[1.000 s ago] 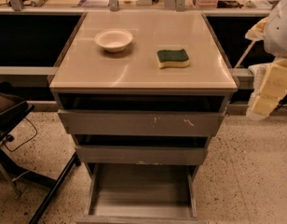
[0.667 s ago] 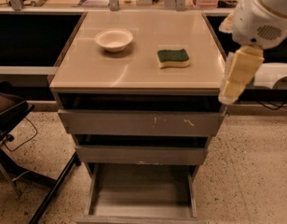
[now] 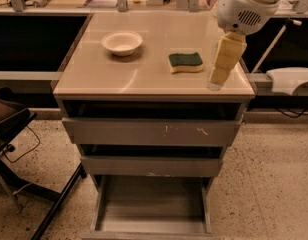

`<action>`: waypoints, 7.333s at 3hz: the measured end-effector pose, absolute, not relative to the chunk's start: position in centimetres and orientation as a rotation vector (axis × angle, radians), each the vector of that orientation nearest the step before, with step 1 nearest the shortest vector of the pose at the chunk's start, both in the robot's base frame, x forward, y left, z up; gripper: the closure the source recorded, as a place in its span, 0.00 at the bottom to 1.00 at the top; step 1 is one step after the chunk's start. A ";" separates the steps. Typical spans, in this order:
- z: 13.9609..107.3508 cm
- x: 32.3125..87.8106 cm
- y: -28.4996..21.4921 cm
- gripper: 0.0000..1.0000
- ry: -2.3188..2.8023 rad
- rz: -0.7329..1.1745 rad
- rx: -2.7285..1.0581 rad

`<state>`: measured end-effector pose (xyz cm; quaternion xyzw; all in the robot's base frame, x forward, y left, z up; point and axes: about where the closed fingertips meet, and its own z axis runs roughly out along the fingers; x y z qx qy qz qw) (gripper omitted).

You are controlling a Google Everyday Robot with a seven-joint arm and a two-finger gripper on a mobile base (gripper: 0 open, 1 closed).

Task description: Place sponge into bottom drawer

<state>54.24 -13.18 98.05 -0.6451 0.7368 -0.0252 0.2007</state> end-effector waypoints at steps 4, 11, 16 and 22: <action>89.8 69.9 -1.0 0.00 1.789 0.242 -2.074; 81.3 78.2 -10.0 0.17 2.063 0.380 -1.620; 89.8 76.6 -16.7 1.00 2.196 0.142 -1.304; 105.7 51.5 -24.1 1.00 2.187 -0.102 -0.622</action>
Offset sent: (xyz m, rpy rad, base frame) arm 0.1210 0.0867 -0.0075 0.1416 -0.0102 0.3484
